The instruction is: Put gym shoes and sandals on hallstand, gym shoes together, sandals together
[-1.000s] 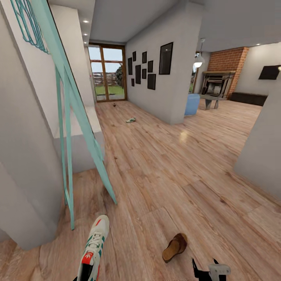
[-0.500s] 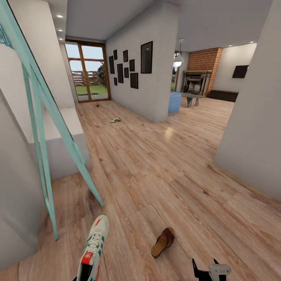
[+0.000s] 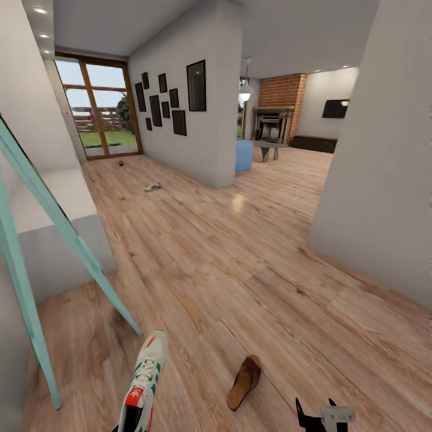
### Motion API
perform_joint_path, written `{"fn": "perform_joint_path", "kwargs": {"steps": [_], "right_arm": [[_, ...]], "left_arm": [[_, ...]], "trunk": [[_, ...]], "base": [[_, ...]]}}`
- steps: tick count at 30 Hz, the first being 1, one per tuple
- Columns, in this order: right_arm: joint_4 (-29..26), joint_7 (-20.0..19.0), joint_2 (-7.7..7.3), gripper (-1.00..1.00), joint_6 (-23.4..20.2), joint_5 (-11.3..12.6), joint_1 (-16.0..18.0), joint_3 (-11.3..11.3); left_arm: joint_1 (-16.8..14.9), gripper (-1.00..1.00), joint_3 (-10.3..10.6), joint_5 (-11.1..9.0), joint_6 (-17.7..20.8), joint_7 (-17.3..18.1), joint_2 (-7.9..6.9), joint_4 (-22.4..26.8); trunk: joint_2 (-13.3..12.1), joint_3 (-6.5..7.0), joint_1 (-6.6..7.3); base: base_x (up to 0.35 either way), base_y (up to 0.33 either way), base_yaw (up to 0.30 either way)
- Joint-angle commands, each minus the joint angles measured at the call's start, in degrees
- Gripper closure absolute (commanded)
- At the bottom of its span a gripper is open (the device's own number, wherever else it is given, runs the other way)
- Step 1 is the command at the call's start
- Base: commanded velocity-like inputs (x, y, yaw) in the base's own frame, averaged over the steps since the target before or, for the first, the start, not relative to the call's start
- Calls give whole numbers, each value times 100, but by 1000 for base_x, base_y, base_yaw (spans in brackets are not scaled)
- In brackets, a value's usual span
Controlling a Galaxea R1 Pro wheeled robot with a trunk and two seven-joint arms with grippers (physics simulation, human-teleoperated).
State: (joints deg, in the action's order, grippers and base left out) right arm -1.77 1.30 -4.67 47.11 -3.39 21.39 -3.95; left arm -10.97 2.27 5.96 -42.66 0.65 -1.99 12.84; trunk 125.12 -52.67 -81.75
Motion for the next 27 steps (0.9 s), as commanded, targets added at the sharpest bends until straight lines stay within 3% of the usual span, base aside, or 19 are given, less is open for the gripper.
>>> {"fn": "perform_joint_path", "kwargs": {"steps": [1, 9, 27], "right_arm": [[8, 11, 1, -100, 18, -39, 5, -36], [7, 11, 1, -100, 18, -39, 5, -36], [7, 11, 1, -100, 18, -39, 5, -36]], "left_arm": [[-2, 100, 19, 10, -14, -12, -3, 0], [-2, 100, 21, 10, -19, -10, 2, 0], [-2, 100, 23, 10, -23, -12, 6, 0]], "trunk": [[2, -8, -1], [2, -28, -1], [2, -74, -1]], "base": [[239, 224, -271], [188, 214, -271], [7, 9, -271]]}}
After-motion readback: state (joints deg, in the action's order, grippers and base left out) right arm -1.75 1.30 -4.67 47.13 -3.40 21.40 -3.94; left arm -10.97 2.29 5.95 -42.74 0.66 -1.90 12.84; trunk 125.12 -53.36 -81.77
